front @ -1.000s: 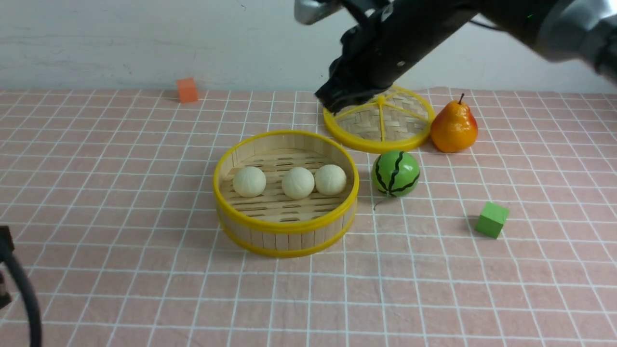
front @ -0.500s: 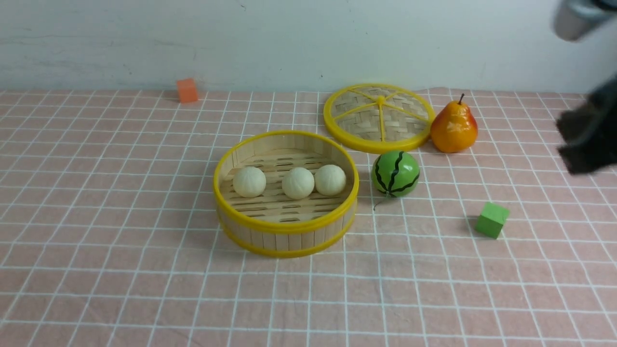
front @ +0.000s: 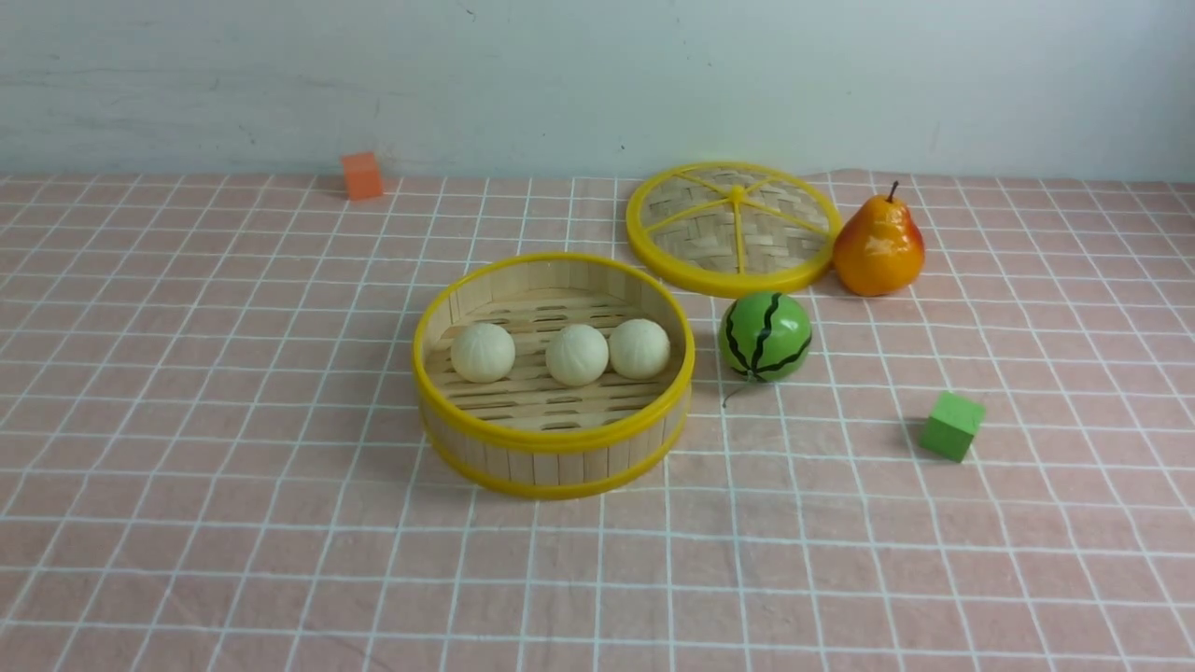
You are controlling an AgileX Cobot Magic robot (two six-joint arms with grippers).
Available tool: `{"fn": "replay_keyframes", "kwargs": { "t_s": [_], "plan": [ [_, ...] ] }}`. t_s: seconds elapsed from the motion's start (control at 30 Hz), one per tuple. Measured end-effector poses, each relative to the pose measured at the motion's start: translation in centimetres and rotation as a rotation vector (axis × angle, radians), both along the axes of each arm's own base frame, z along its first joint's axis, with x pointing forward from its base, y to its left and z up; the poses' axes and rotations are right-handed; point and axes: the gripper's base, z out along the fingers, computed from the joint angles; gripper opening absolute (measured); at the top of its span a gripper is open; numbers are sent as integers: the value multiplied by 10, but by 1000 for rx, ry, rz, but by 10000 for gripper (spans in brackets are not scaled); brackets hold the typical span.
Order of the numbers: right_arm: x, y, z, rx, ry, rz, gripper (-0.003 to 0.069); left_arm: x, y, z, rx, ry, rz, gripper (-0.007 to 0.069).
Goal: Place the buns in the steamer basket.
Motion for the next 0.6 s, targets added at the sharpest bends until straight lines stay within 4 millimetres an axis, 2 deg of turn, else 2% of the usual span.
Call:
{"fn": "replay_keyframes", "kwargs": {
  "t_s": [0.33, 0.53, 0.6],
  "plan": [
    [-1, 2, -2, 74, 24, 1, 6, 0, 0, 0, 0, 0, 0, -14],
    [0, -1, -6, -5, -22, -7, 13, 0, 0, 0, 0, -1, -1, -14],
    [0, -5, -14, -71, -90, -26, 16, 0, 0, 0, 1, -2, -1, -14]
  ]
}}
